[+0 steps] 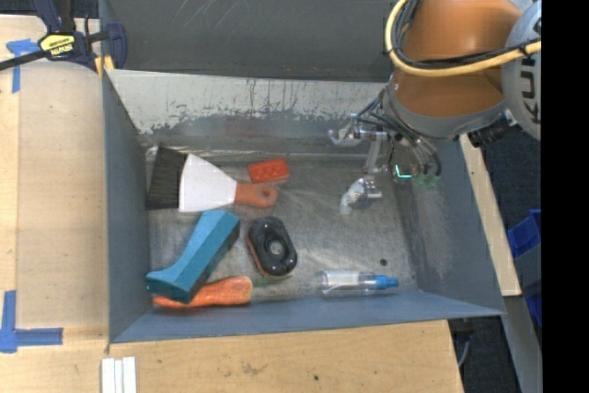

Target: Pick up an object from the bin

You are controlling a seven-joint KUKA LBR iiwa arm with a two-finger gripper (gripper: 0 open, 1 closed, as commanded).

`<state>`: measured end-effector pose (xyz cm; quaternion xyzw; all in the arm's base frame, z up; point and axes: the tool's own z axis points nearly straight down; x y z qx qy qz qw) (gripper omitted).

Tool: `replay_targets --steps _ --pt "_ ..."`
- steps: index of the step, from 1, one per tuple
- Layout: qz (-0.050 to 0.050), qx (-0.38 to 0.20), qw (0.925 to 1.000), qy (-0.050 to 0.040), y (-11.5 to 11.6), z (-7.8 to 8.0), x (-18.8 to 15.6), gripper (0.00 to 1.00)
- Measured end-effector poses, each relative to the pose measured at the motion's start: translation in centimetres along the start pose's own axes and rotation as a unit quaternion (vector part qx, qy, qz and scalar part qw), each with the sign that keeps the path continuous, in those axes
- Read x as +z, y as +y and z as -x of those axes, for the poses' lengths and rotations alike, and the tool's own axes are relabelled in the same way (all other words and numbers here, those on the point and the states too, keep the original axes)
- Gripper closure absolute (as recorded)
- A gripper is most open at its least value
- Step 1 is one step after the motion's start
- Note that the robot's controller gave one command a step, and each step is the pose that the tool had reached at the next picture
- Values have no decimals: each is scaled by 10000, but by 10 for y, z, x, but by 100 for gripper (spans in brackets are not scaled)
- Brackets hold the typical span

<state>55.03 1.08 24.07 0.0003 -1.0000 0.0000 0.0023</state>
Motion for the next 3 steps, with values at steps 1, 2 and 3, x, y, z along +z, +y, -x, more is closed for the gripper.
replay_targets --steps 1,2,3 --pt "0 0 10000 -40 0 1 -4 0" --pt "-3 -442 9990 -57 11 -14 39 0" --pt "-5 -1418 9899 -12 27 -18 63 0"
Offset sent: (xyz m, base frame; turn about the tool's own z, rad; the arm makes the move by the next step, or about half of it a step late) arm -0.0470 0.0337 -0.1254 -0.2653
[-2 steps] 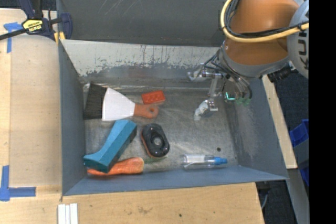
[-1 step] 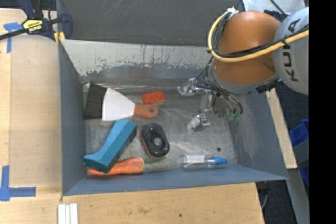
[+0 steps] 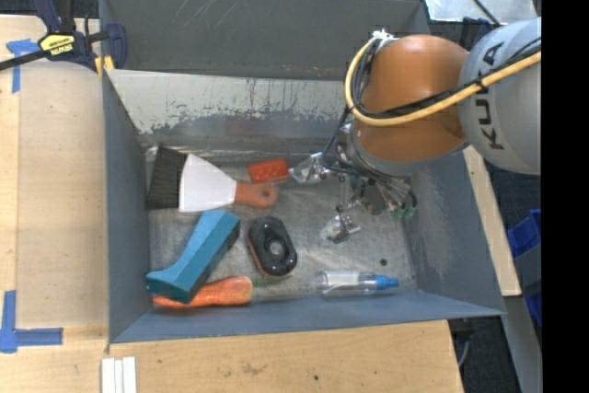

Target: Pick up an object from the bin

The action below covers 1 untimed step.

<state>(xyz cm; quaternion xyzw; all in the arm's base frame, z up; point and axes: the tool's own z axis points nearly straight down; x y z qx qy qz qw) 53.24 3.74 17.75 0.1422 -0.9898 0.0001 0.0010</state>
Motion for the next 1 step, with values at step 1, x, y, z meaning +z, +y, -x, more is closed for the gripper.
replay_targets --steps 1 --pt "-3 -1148 9934 -12 18 5 7 0"
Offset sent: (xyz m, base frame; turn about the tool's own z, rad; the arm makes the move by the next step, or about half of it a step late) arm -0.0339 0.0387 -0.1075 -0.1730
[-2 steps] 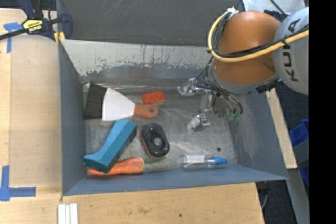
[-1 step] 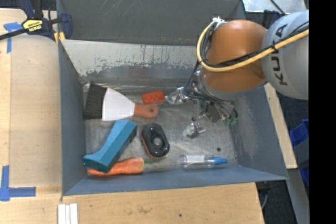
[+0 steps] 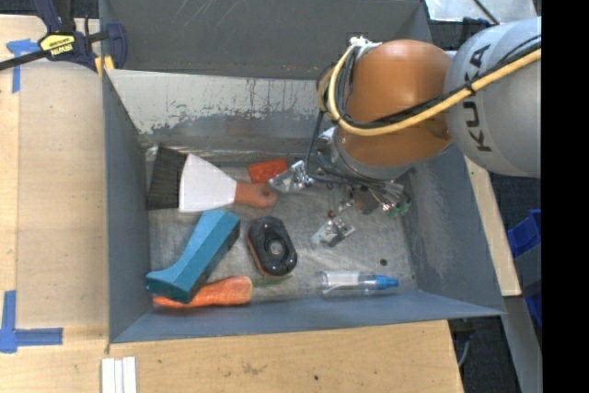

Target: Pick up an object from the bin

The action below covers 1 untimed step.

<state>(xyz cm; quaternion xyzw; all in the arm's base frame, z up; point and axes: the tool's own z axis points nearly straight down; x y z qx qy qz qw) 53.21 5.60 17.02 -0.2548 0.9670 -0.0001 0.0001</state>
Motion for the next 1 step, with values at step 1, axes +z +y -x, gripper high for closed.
replay_targets --steps 1 --pt "-101 299 9994 -128 23 -5 73 100"
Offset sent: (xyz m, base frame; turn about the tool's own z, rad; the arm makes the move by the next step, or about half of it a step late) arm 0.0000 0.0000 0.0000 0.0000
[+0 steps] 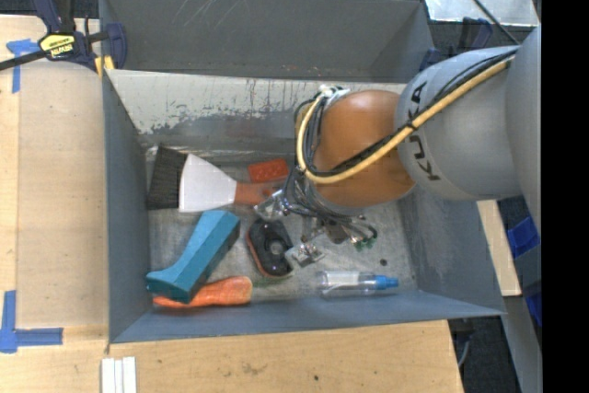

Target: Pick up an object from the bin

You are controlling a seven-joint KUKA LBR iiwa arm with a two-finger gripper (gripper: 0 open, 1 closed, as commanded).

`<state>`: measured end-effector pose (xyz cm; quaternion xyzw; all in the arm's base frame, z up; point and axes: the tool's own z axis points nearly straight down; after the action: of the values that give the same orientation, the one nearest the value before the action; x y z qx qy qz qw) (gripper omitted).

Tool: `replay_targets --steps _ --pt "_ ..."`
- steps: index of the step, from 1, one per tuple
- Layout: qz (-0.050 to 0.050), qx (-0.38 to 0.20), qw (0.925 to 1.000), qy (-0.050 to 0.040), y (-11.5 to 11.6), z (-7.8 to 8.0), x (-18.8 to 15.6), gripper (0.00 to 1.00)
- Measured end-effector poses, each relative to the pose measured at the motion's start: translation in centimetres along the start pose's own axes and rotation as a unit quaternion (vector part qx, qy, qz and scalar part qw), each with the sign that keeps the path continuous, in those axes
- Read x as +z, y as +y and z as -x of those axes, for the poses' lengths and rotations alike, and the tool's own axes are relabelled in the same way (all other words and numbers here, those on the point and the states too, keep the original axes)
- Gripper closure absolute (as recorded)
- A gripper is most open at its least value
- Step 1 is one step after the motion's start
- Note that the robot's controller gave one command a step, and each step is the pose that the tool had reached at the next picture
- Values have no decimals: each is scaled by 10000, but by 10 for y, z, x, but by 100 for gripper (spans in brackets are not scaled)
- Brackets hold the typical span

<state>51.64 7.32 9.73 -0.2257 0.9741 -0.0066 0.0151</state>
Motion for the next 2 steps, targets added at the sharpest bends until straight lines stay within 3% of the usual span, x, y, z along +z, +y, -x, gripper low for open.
replay_targets --steps 1,2 --pt "1 5 10000 -1 0 0 0 100" --pt "-21 -6 10000 37 -3 -2 1 0"
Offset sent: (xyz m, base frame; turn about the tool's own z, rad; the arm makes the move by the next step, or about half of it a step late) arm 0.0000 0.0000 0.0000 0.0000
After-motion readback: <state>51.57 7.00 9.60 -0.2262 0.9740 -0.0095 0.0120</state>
